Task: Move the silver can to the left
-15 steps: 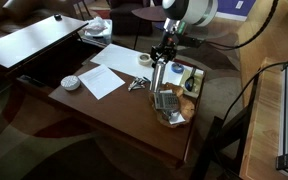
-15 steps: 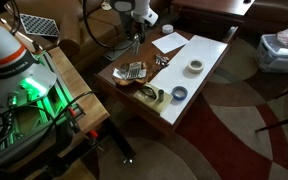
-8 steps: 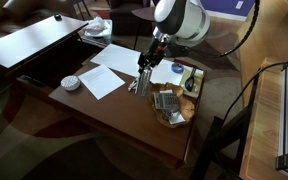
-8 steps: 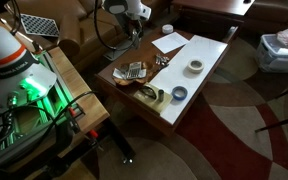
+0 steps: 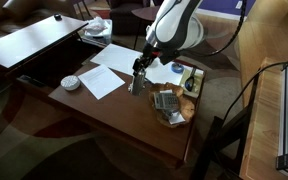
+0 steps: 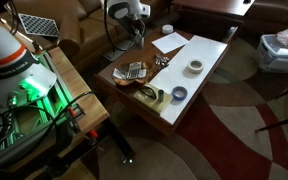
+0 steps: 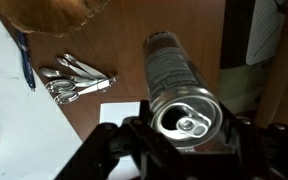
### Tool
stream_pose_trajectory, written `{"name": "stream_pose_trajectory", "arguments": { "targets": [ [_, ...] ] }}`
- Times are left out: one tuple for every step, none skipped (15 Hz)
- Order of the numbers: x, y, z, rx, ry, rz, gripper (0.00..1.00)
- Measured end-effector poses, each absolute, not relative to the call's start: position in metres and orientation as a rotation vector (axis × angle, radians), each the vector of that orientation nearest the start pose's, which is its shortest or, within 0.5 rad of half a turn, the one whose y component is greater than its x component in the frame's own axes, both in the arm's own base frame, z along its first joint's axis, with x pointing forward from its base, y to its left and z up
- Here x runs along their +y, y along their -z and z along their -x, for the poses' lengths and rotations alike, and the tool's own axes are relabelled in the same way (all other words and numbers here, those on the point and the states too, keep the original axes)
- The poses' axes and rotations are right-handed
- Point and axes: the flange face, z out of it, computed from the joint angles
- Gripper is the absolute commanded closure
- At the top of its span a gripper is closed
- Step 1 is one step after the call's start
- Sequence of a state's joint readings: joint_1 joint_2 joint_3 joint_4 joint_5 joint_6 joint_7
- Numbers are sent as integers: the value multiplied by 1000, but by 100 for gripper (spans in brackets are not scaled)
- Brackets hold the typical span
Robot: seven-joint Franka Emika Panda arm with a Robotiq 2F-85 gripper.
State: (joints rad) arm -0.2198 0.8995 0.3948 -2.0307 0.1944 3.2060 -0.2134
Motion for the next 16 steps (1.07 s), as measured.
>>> {"name": "stream_pose_trajectory", "arguments": {
  "targets": [
    [92, -52, -584, -40, 467, 2828, 62],
    [94, -45, -586, -67, 499, 2839, 62],
    [95, -38, -589, -89, 537, 2848, 62],
    [95, -31, -592, -102, 571, 2856, 62],
    [92, -22, -594, -110, 593, 2869, 62],
    [88, -14, -595, -112, 605, 2889, 62],
    [81, -7, -597, -110, 609, 2915, 62],
    [73, -1, -598, -106, 612, 2947, 62],
    [65, 4, -600, -101, 616, 2975, 62],
    [59, 7, -600, -96, 619, 2997, 62],
    [55, 10, -600, -88, 620, 3014, 62],
    [51, 13, -600, -78, 619, 3028, 62],
    [50, 15, -599, -68, 615, 3036, 62],
    [50, 17, -598, -60, 609, 3042, 62],
    [51, 19, -597, -52, 600, 3046, 62],
    [53, 21, -596, -49, 590, 3050, 62]
  ]
}}
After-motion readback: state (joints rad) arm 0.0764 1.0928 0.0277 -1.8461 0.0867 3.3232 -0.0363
